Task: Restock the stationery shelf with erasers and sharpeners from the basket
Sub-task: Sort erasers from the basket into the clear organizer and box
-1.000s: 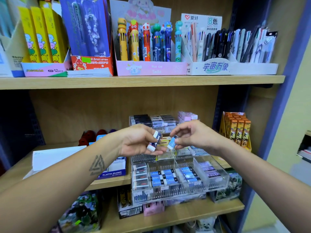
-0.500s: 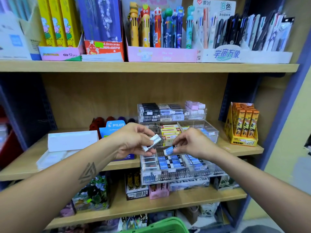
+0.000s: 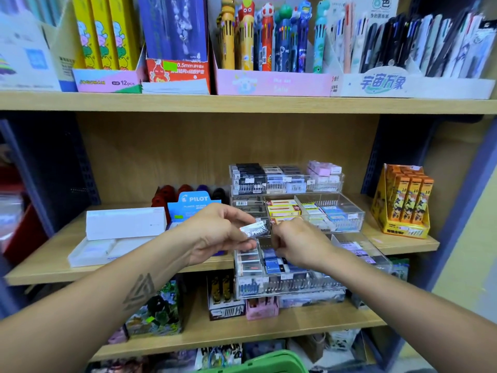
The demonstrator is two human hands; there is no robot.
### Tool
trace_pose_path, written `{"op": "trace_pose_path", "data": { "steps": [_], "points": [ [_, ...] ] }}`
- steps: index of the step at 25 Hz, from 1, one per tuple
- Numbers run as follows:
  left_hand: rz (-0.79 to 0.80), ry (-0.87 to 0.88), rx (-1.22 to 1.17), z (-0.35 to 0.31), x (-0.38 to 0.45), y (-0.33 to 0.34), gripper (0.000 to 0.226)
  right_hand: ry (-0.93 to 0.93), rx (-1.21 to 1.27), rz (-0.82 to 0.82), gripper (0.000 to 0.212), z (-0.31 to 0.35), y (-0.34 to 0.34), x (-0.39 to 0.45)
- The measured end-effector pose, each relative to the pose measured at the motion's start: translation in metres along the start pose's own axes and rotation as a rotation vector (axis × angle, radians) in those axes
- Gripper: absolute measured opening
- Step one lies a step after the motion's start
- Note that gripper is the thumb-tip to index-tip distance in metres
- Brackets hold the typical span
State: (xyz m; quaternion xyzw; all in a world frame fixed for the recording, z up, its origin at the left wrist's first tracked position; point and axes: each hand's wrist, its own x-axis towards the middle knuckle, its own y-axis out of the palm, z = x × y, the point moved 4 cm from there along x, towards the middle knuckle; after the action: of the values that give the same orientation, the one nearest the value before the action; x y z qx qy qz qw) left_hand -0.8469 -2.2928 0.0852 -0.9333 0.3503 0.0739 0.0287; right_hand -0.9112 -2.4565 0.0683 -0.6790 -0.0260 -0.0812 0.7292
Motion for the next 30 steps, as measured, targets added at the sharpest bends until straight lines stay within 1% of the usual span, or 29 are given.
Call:
{"op": "trace_pose_path", "data": {
  "steps": [2,3,5,7,8,10,12,14,16,17,18,19,20,21,22,23,25,26,28,30],
  "points": [
    [-0.006,0.022,-0.009,-0.001,-0.003,0.0,0.033,-0.04,-0.041,0.002,0.007,0.002,-0.003,-0.006],
    [-0.008,0.031,-0.011,-0.001,-0.004,0.001,0.033,-0.048,-0.013,-0.023,0.008,0.002,-0.008,-0.007],
    [-0.024,0.046,-0.017,-0.002,-0.008,-0.001,0.031,-0.051,0.199,-0.13,0.014,0.0,-0.026,-0.007],
    [-0.062,0.057,-0.039,-0.005,-0.012,-0.009,0.029,-0.092,0.382,-0.196,0.032,0.01,-0.042,-0.006],
    [-0.089,0.06,-0.06,-0.007,-0.014,-0.016,0.027,-0.138,0.388,-0.196,0.037,0.019,-0.045,-0.004],
    [-0.152,0.072,-0.103,-0.012,-0.019,-0.037,0.025,-0.217,0.323,-0.206,0.029,0.041,-0.048,0.003],
    [-0.202,0.082,-0.145,-0.016,-0.021,-0.058,0.024,-0.229,0.364,-0.206,0.022,0.061,-0.048,0.015],
    [-0.224,0.086,-0.17,-0.019,-0.027,-0.077,0.025,-0.217,0.382,-0.212,0.022,0.085,-0.047,0.034],
    [-0.239,0.082,-0.173,-0.019,-0.028,-0.097,0.026,-0.234,0.289,-0.222,0.026,0.107,-0.044,0.055],
    [-0.261,0.082,-0.124,-0.019,-0.027,-0.108,0.027,-0.234,0.233,-0.21,0.026,0.117,-0.042,0.065],
    [-0.303,0.106,0.03,-0.018,-0.026,-0.122,0.028,-0.219,0.16,-0.191,0.026,0.123,-0.038,0.075],
    [-0.352,0.161,0.314,-0.017,-0.022,-0.136,0.027,-0.196,0.071,-0.171,0.023,0.126,-0.035,0.084],
    [-0.366,0.236,0.65,-0.017,-0.02,-0.145,0.026,-0.171,-0.024,-0.141,0.018,0.127,-0.033,0.089],
    [-0.332,0.307,0.946,-0.015,-0.02,-0.147,0.025,-0.156,-0.117,-0.103,0.013,0.128,-0.03,0.093],
    [-0.268,0.357,1.158,-0.011,-0.019,-0.144,0.025,-0.151,-0.196,-0.062,0.012,0.131,-0.028,0.096],
    [-0.193,0.381,1.292,-0.004,-0.016,-0.139,0.025,-0.154,-0.262,-0.019,0.016,0.135,-0.024,0.097],
    [-0.079,0.355,1.44,0.01,-0.006,-0.122,0.024,-0.171,-0.36,0.058,0.025,0.141,-0.016,0.101],
    [-0.049,0.309,1.479,0.016,0.001,-0.114,0.022,-0.182,-0.392,0.087,0.025,0.144,-0.012,0.103],
    [0.003,0.225,1.524,0.027,0.016,-0.105,0.023,-0.205,-0.418,0.138,0.022,0.147,-0.002,0.108],
    [0.028,0.155,1.54,0.034,0.024,-0.105,0.028,-0.215,-0.426,0.168,0.02,0.147,0.005,0.113]
  ]
}}
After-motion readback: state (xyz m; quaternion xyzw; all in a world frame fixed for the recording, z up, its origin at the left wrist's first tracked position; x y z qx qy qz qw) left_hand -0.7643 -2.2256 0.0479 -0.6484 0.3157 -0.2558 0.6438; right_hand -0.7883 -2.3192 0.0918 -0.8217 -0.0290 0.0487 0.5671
